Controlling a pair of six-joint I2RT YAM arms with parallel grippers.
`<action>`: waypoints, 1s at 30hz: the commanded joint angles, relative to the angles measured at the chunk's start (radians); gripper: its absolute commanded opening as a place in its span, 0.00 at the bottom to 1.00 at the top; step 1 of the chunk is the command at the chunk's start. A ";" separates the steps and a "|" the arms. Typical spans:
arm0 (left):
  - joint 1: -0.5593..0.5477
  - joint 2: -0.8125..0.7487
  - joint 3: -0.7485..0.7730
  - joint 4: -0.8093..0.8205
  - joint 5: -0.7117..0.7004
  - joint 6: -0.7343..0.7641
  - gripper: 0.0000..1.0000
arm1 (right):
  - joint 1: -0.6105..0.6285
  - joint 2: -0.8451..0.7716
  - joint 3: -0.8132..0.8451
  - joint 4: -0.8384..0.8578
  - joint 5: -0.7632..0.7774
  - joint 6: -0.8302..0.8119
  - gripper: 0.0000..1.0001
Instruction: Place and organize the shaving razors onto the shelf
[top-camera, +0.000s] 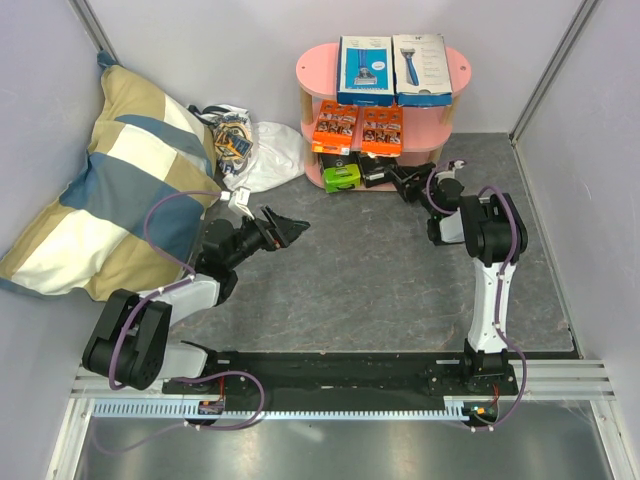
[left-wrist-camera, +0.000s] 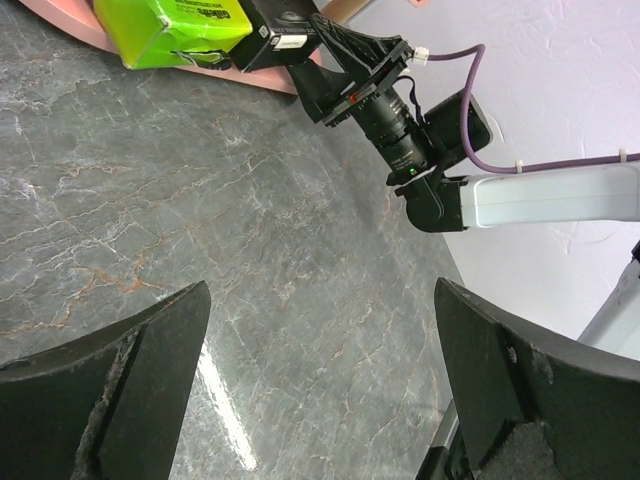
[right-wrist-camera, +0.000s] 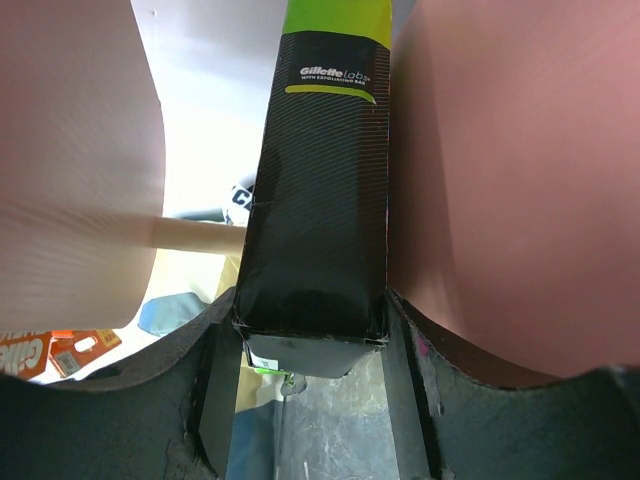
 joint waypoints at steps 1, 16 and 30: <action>0.007 0.005 -0.006 0.060 0.018 -0.019 1.00 | 0.014 -0.003 -0.018 0.021 -0.003 -0.022 0.16; 0.007 -0.015 0.000 0.010 0.013 0.014 1.00 | 0.017 -0.061 -0.094 -0.042 -0.026 -0.082 0.98; 0.007 -0.128 0.037 -0.133 0.011 0.109 1.00 | 0.023 -0.194 -0.236 -0.077 -0.016 -0.143 0.98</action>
